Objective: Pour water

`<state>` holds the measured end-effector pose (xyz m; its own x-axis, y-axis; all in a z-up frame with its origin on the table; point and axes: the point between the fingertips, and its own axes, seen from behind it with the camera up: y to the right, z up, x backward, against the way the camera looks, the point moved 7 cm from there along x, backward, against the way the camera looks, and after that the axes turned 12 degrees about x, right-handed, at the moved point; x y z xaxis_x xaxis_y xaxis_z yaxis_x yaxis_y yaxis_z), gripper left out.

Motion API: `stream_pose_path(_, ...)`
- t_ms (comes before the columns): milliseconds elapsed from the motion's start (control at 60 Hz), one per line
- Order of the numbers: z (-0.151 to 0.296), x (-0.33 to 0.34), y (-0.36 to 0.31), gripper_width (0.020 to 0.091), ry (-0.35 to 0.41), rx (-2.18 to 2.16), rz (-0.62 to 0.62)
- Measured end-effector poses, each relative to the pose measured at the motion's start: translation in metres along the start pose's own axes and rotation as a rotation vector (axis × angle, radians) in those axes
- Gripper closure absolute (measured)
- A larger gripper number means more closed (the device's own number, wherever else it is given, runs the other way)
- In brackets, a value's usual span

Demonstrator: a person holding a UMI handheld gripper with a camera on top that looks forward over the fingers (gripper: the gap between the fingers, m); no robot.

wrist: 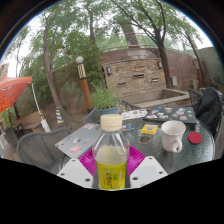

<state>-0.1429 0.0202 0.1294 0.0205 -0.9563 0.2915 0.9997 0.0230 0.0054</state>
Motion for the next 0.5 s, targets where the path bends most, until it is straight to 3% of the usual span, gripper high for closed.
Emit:
stream_pose_path(133, 0.111, -0.017, 0.028, 0.0738, 0.162, -0.394, 0.108)
stream_pose_path(217, 0.127, -0.039, 0.071, 0.0740, 0.210, -0.731, 0.188)
stream_pose_path(367, 0.110, -0.078, 0.108, 0.0743, 0.150, -1.493, 0.406)
stream_pose_path(450, 0.083, -0.077, 0.125, 0.0742, 0.218, -1.871, 0.477)
stream_pose_path(500, 0.074, -0.085, 0.137, 0.0741, 0.225, -1.993, 0.437)
